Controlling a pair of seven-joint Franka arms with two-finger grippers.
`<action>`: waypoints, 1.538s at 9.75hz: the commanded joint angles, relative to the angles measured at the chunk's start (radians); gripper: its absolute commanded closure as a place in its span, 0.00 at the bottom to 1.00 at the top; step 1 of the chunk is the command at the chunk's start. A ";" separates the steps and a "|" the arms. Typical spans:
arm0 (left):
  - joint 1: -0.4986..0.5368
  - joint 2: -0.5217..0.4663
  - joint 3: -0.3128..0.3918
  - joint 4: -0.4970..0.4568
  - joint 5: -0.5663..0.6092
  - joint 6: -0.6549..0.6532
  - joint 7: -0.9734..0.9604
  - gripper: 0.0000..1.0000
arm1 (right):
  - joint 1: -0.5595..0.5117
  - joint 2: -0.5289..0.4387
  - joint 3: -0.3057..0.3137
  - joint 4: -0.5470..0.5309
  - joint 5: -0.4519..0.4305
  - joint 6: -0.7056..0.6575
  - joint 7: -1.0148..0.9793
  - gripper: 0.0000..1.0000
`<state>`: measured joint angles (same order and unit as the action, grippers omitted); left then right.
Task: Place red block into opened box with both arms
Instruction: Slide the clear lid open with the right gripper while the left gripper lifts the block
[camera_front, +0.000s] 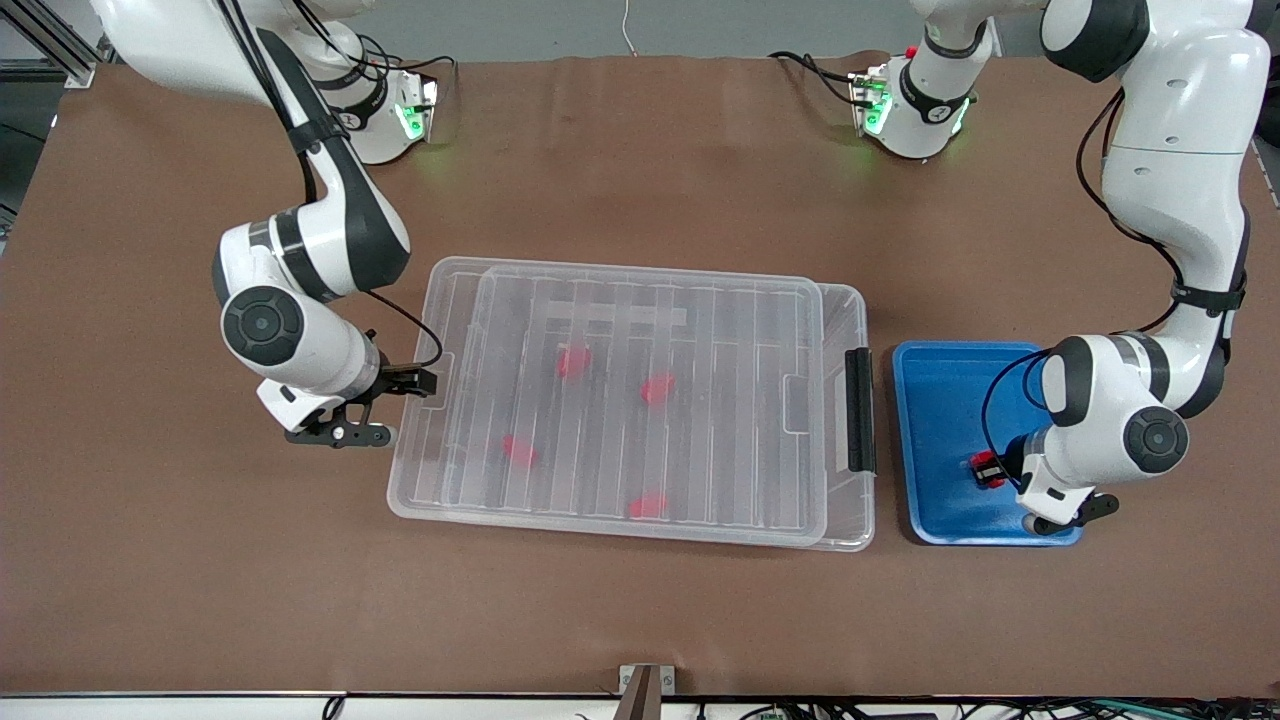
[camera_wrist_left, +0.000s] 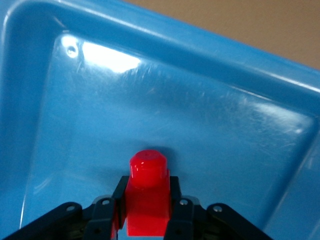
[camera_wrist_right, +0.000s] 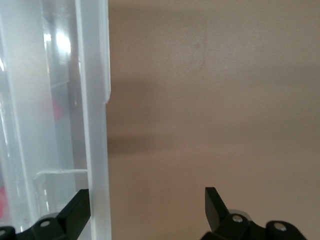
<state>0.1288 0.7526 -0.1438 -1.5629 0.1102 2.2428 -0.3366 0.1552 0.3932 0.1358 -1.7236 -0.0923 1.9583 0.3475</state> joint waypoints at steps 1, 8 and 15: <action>-0.002 -0.074 -0.013 -0.016 0.022 -0.043 -0.015 1.00 | -0.072 -0.037 0.010 -0.033 -0.024 -0.033 -0.070 0.00; -0.108 -0.283 -0.177 0.092 0.022 -0.348 -0.103 1.00 | -0.213 -0.048 0.002 -0.024 -0.080 -0.094 -0.247 0.00; -0.316 -0.174 -0.178 0.054 0.020 -0.243 -0.246 0.99 | -0.230 -0.137 0.002 0.128 -0.075 -0.173 -0.228 0.00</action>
<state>-0.1559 0.5254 -0.3251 -1.4816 0.1113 1.9517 -0.5422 -0.0717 0.3299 0.1335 -1.6177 -0.1469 1.8211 0.0965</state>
